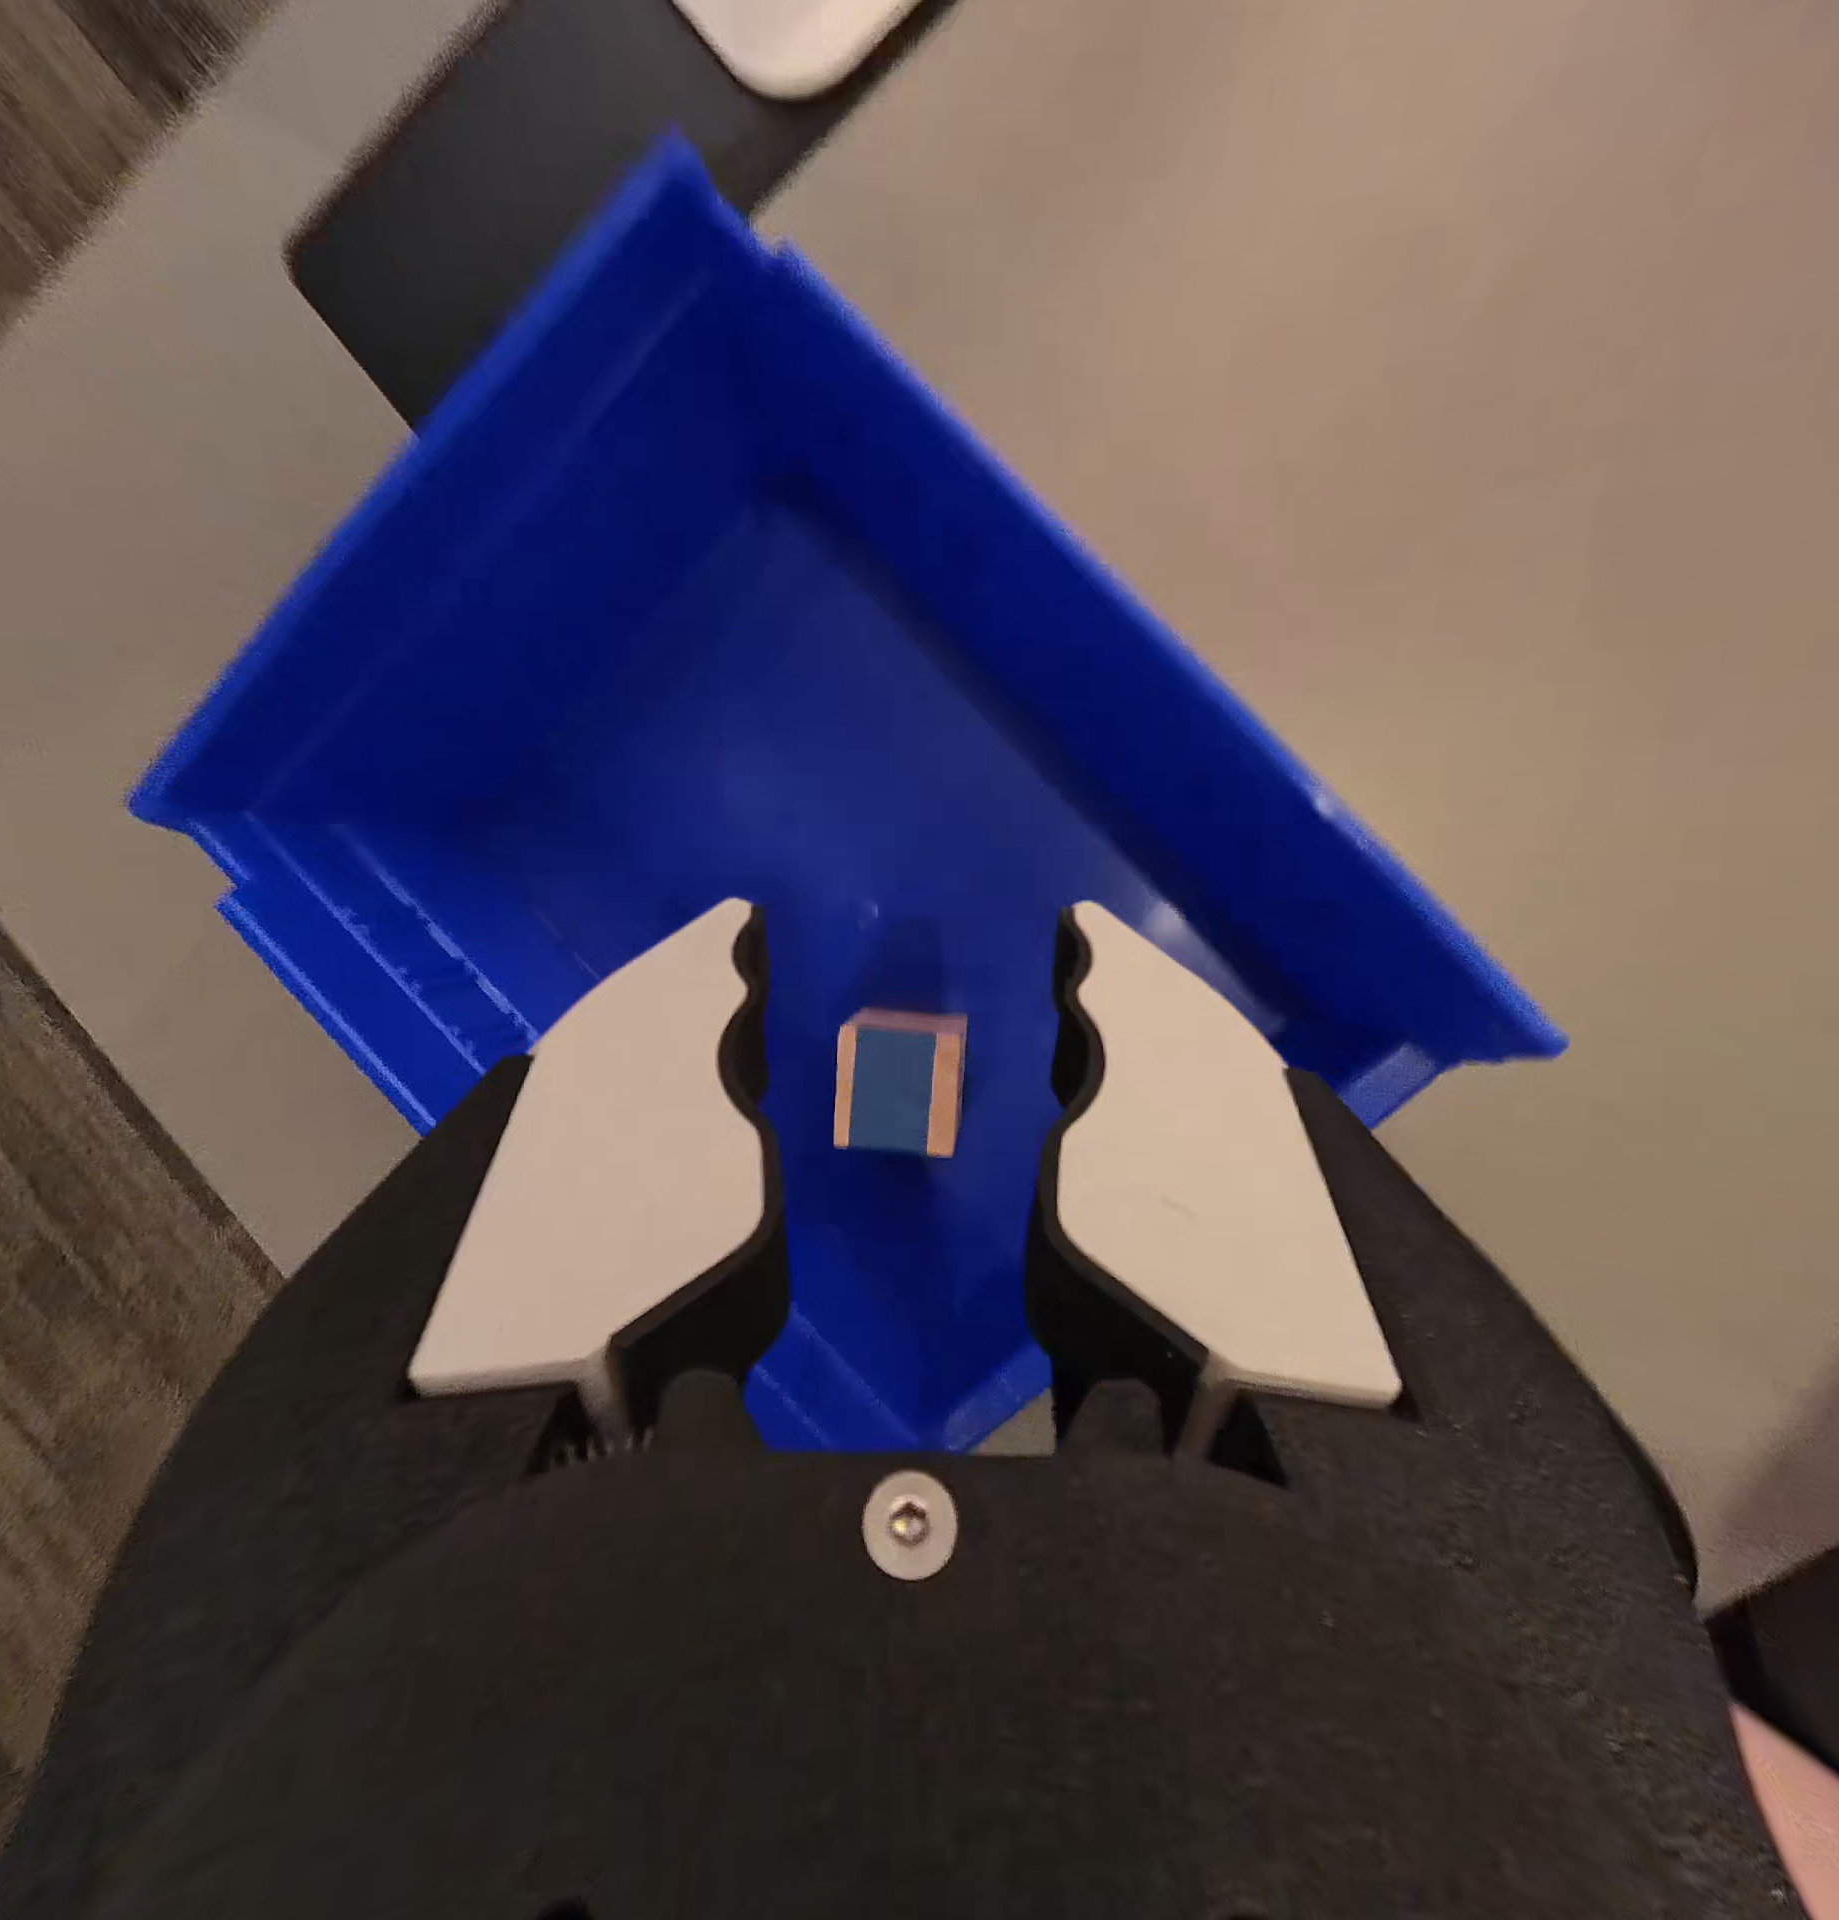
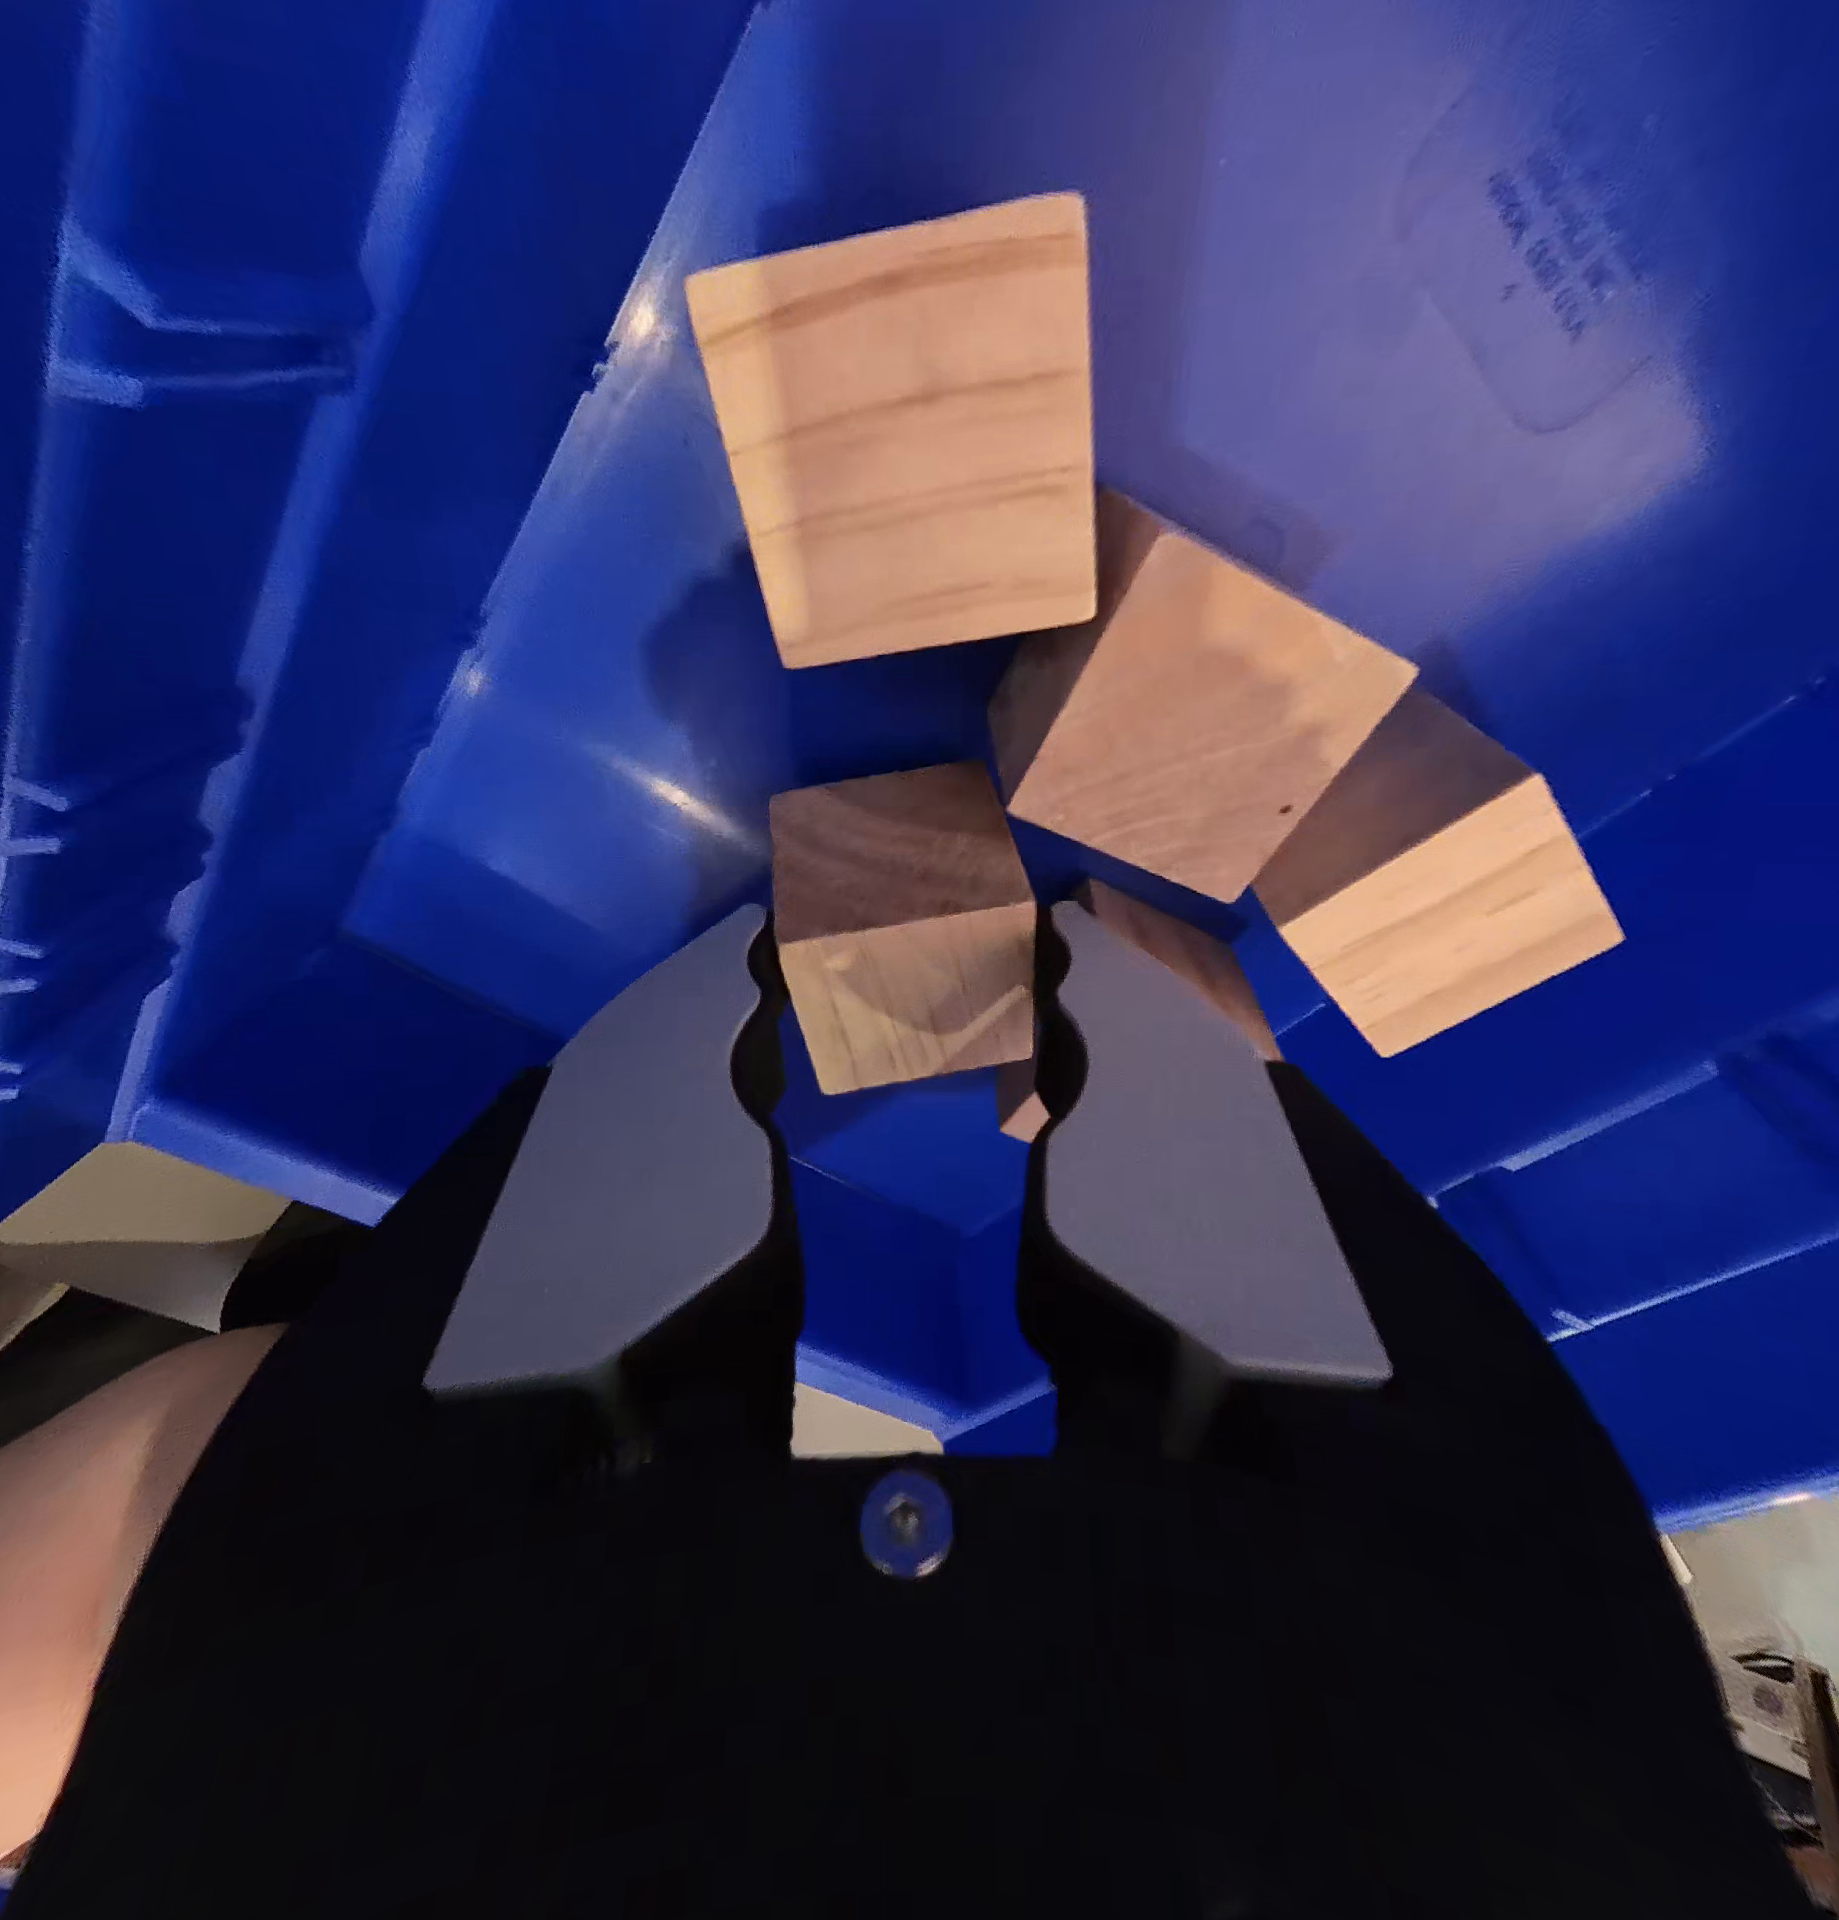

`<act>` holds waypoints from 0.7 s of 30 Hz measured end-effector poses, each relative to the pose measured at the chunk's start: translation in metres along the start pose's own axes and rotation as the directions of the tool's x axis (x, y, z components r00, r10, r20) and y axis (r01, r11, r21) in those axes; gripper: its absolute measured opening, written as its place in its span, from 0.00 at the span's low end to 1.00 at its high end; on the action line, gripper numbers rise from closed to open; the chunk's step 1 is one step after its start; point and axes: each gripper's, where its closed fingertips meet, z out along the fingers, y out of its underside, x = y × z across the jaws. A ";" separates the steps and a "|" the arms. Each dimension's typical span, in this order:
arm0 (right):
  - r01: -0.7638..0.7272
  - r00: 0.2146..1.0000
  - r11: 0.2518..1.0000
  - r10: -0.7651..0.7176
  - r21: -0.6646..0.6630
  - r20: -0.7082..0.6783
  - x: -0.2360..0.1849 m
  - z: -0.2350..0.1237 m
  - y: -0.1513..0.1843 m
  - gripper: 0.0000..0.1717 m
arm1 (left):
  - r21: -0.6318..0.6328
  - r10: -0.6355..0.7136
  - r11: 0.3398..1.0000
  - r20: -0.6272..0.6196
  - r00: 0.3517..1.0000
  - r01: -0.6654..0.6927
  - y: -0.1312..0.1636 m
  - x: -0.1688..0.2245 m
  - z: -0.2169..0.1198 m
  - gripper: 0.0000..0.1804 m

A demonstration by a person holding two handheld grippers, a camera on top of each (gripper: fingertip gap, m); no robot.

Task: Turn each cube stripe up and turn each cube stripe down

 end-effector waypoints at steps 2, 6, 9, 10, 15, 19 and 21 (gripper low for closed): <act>0.004 1.000 1.000 -0.004 0.028 -0.010 0.001 -0.003 -0.002 0.28 | -0.107 0.003 0.994 -0.053 0.999 -0.009 0.023 0.003 0.010 0.31; 0.012 0.999 0.993 -0.007 0.120 -0.037 0.003 -0.019 -0.009 0.32 | -0.368 -0.034 0.930 -0.072 0.997 0.005 0.072 0.001 0.030 0.34; 0.016 0.998 0.987 -0.006 0.163 -0.062 0.005 -0.030 -0.008 0.32 | -0.459 -0.063 0.888 -0.090 0.994 0.014 0.087 0.002 0.044 0.35; 0.018 0.998 0.986 -0.007 0.168 -0.068 0.005 -0.032 -0.007 0.32 | -0.471 -0.061 0.882 -0.081 0.995 0.016 0.088 -0.001 0.048 0.35; 0.021 0.997 0.983 -0.006 0.183 -0.082 0.007 -0.037 -0.003 0.32 | -0.566 -0.077 0.823 -0.051 0.996 0.035 0.105 -0.009 0.062 0.37; 0.024 0.996 0.984 -0.008 0.178 -0.090 0.008 -0.037 -0.001 0.32 | -0.618 -0.137 0.785 -0.093 0.986 0.050 0.118 -0.005 0.071 0.34; 0.026 0.996 0.985 -0.011 0.170 -0.087 0.008 -0.036 0.000 0.31 | -0.633 -0.136 0.773 -0.083 0.987 0.053 0.122 -0.008 0.075 0.34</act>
